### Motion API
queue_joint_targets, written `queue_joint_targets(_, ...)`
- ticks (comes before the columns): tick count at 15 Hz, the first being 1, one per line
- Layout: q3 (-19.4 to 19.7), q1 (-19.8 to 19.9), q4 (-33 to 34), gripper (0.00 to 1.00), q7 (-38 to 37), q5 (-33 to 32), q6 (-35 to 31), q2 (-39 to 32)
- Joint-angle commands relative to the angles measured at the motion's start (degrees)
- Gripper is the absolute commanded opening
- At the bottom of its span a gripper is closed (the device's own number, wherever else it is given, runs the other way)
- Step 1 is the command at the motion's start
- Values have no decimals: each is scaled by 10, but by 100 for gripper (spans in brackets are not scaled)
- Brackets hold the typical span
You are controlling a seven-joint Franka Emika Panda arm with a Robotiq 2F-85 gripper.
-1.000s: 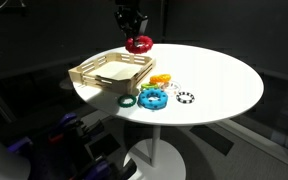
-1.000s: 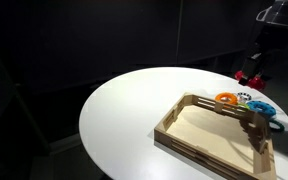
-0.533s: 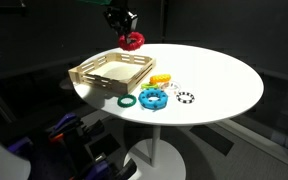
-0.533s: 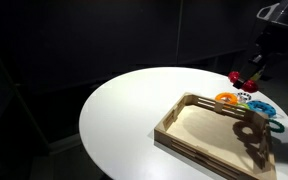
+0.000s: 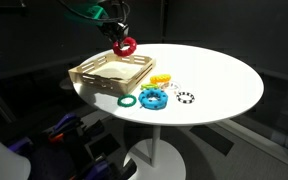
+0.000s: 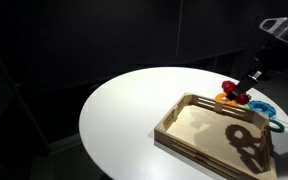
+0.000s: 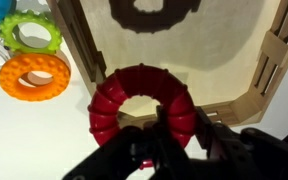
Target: Pick up the red ring and put it in the wooden tray
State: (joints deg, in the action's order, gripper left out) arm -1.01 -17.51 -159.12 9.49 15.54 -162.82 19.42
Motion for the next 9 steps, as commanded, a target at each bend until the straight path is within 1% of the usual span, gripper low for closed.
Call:
queue_joint_targets(1, 24, -30, -1, 15, 31, 24, -24, -6)
queue_joint_targets(2, 28, -37, -1, 15, 35, 28, -26, -7)
queue_joint_targets(3, 32, -41, -1, 13, 38, 29, -24, -6)
queue_joint_targets(4, 36, -44, -1, 12, 39, 30, -16, -3)
queue_joint_targets(6, 38, -44, 0, 12, 38, 25, 3, 4)
queue_joint_targets(9, 28, -26, 0, 11, 22, 7, 35, 9)
